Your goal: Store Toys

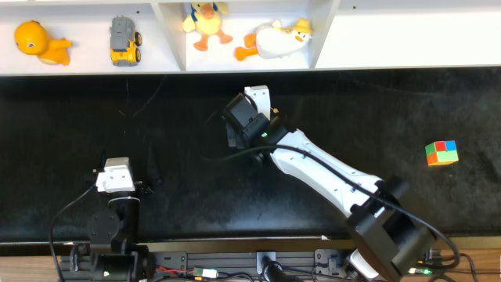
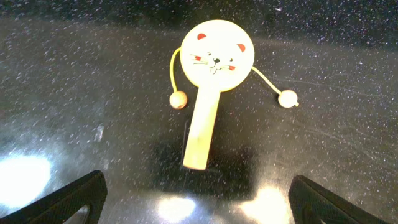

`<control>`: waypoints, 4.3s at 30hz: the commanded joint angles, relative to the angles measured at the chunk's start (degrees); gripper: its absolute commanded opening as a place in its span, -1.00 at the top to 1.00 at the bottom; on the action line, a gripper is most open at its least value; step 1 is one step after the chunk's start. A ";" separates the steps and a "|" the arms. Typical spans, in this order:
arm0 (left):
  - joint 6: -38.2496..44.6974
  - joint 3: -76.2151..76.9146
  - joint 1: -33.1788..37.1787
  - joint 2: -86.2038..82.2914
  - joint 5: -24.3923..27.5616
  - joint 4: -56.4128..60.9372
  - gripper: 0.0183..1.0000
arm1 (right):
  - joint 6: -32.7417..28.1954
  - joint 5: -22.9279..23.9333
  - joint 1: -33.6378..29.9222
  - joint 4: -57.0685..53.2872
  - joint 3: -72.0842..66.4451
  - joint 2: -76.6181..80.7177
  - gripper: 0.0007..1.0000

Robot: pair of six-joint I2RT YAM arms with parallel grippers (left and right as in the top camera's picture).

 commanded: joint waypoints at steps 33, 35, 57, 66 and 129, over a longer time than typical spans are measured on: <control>0.90 -0.22 0.39 -0.52 0.15 0.09 -1.00 | 4.46 -0.76 -3.69 5.27 2.01 7.61 -0.63; 0.90 -0.22 0.39 -0.52 0.15 0.09 -0.99 | 4.04 -1.77 -3.65 5.81 2.01 8.17 -0.63; 0.92 -0.22 0.39 -0.52 0.15 0.09 -1.00 | 2.95 -3.65 -3.65 6.16 2.01 9.66 0.45; 0.90 -0.22 0.39 -0.52 0.15 0.09 -1.00 | 2.95 -4.11 -3.65 6.14 2.01 9.60 0.87; 0.90 -0.22 0.39 -0.52 0.15 0.09 -1.00 | -39.87 -12.85 -43.10 4.33 9.62 -4.02 0.89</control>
